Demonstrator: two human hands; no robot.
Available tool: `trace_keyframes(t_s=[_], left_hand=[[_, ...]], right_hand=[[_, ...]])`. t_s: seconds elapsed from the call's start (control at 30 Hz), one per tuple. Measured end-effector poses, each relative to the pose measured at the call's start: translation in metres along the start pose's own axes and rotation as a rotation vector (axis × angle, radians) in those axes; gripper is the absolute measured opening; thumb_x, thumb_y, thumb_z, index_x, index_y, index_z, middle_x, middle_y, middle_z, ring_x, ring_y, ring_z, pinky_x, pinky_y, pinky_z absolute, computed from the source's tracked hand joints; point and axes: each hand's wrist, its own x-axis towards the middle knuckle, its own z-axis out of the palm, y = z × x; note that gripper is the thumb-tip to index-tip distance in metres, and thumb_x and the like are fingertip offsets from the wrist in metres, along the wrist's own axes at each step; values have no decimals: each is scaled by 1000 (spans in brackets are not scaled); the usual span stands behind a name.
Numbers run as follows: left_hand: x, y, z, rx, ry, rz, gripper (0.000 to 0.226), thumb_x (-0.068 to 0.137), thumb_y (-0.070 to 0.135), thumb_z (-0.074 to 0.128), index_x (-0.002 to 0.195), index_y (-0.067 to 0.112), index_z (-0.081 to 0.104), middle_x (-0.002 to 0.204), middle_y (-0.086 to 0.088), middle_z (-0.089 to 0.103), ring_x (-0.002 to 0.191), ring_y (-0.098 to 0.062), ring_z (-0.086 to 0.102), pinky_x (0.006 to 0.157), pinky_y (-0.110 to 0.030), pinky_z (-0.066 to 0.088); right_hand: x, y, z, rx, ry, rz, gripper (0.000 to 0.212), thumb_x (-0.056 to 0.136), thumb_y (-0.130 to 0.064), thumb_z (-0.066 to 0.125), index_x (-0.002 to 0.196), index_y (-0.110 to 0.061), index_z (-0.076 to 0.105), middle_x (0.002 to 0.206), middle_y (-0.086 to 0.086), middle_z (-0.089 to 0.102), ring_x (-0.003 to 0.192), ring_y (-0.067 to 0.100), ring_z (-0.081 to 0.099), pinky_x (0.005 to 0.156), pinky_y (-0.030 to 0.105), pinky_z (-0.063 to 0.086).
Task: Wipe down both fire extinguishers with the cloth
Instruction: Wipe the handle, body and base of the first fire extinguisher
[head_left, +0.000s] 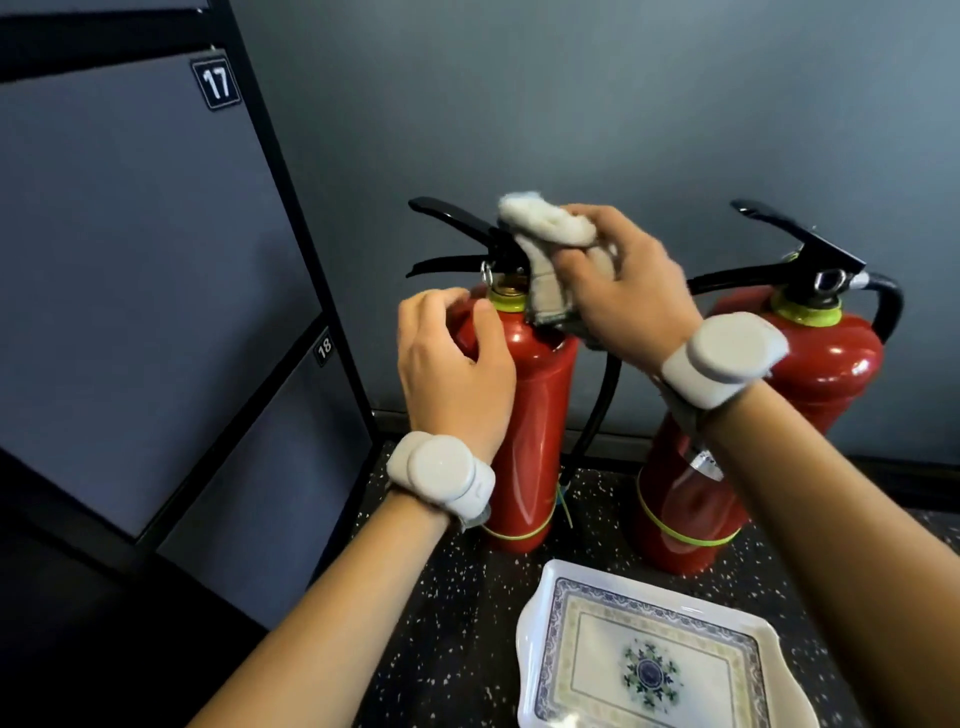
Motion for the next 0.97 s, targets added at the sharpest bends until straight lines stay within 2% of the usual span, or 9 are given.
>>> trace_keyframes(t_s=[0.07,0.17,0.33,0.5,0.63,0.73,0.83,0.9,0.97], left_hand=[[4,-5,8,-1,-52,-6,33,102,28,56,129,11,62,135,0,56,126,-13,52,104,-12,34],[10,-13,23,34,-141,10,47,105,34,48,141,6,53,152,-9,47,144,-21,40,119,-26,27],[4,-41,43,70,-75,188,46,103,33,42,130,1,60,135,-12,60,131,-22,48,109,-5,19],[4,-44,47,9,-16,211,43,105,26,38,129,0,62,131,-11,63,127,-21,52,110,-21,35],[5,-47,48,-1,-6,215,44,105,25,38,129,-1,62,131,-12,64,128,-24,54,109,-28,38],[5,-47,47,1,4,208,45,105,27,37,130,0,62,132,-11,63,128,-22,53,109,-26,37],[5,-48,48,-6,28,213,45,104,26,37,129,-1,63,131,-11,64,127,-22,54,108,-24,37],[6,-49,48,-6,38,224,44,104,25,38,129,-1,63,131,-13,64,127,-24,54,109,-21,35],[5,-50,48,-12,40,225,44,103,26,39,129,-1,63,131,-13,64,128,-24,54,109,-16,32]], right_hand=[[1,-2,9,-26,-51,-13,28,101,-38,56,127,-40,65,103,-17,68,106,15,67,84,23,46],[0,10,9,-105,-29,-50,32,106,-43,51,131,-29,64,105,-5,69,111,24,64,73,18,31],[-15,36,6,-178,21,-150,39,107,-40,53,134,-13,58,121,10,71,115,30,62,77,17,29],[-26,56,2,-194,47,-102,38,107,-41,52,126,-8,57,113,13,72,105,39,64,72,23,28],[-36,80,-3,-178,-39,94,38,108,-44,46,120,-10,57,115,16,71,112,44,62,72,24,27],[-41,104,-5,-168,-123,173,32,107,-47,45,106,-17,56,106,11,68,106,38,63,80,28,34],[-38,108,-6,-66,-91,94,16,105,-39,56,108,-24,60,90,-12,65,84,11,62,81,33,44],[-31,96,-6,27,-19,-6,16,101,-35,61,116,-29,63,92,-16,67,86,4,63,86,34,52],[-25,78,-3,80,23,-104,26,99,-31,63,125,-29,62,101,-19,69,95,0,64,91,24,51]])
